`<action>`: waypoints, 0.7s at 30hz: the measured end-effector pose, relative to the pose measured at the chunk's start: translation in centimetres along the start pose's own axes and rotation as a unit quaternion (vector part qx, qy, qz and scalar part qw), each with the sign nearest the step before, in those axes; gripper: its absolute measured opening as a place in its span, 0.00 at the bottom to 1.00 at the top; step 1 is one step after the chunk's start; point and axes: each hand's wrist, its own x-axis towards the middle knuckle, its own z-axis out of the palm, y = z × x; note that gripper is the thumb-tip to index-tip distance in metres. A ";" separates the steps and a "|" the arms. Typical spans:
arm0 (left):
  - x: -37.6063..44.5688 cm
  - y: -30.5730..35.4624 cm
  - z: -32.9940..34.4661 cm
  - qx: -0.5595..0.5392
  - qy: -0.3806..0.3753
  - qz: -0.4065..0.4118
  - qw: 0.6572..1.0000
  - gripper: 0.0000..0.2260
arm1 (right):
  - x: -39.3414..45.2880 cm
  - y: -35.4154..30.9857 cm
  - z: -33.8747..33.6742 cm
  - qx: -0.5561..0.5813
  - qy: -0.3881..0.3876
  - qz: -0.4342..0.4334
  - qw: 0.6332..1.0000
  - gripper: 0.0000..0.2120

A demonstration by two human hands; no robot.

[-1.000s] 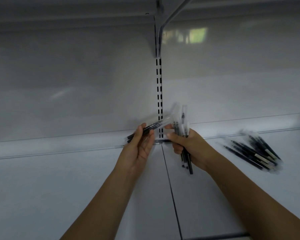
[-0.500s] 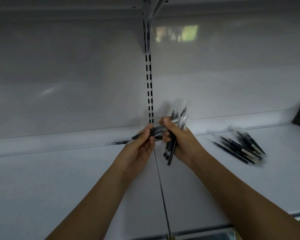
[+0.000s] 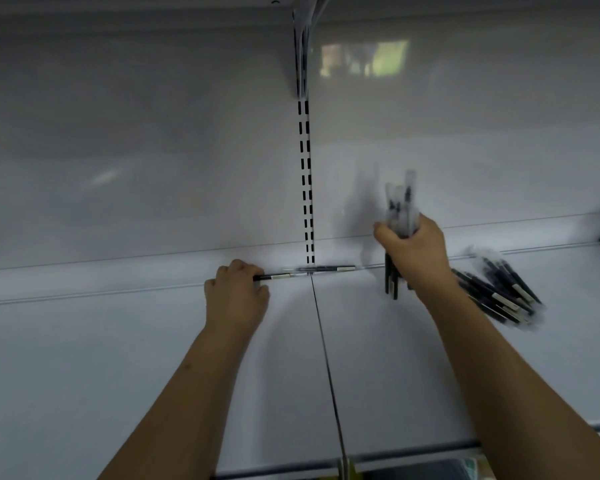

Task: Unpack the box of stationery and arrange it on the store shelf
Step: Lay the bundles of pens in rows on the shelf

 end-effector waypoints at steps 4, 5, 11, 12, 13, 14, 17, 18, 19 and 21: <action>-0.2 0.3 -0.4 0.035 0.003 -0.043 0.998 0.09 | -0.1 0.8 0.6 -0.022 -0.043 0.024 0.999 0.10; -0.2 0.3 -0.5 0.028 0.001 -0.046 0.999 0.08 | -0.2 0.9 0.6 -0.010 -0.055 0.035 0.998 0.07; -0.7 0.5 -0.9 -0.142 0.017 -0.038 0.989 0.03 | 0.0 1.9 1.0 -0.192 -0.063 -0.031 0.979 0.09; -0.8 0.8 -1.0 -0.172 0.019 -0.044 0.984 0.03 | -0.1 2.1 1.3 -0.258 -0.075 -0.051 0.962 0.10; -0.9 1.2 -1.1 -0.188 0.017 -0.044 0.981 0.04 | -0.2 2.2 1.5 -0.291 -0.085 -0.060 0.951 0.10; -1.1 1.6 -1.2 -0.200 0.013 -0.038 0.979 0.04 | -0.1 2.3 1.7 -0.298 -0.090 -0.060 0.948 0.10; -1.3 2.6 -1.2 -0.260 0.011 -0.029 0.965 0.05 | 0.0 2.6 1.4 -0.282 -0.119 -0.064 0.950 0.09; -1.3 2.9 -1.2 -0.290 0.010 -0.039 0.956 0.06 | 0.1 2.7 1.3 -0.286 -0.151 -0.074 0.943 0.08; -1.3 3.1 -1.1 -0.333 0.008 -0.049 0.941 0.07 | 0.0 2.9 1.2 -0.305 -0.188 -0.087 0.930 0.07; -1.3 3.3 -1.2 -0.450 -0.014 -0.070 0.890 0.08 | -0.2 3.2 1.6 -0.360 -0.240 -0.119 0.894 0.05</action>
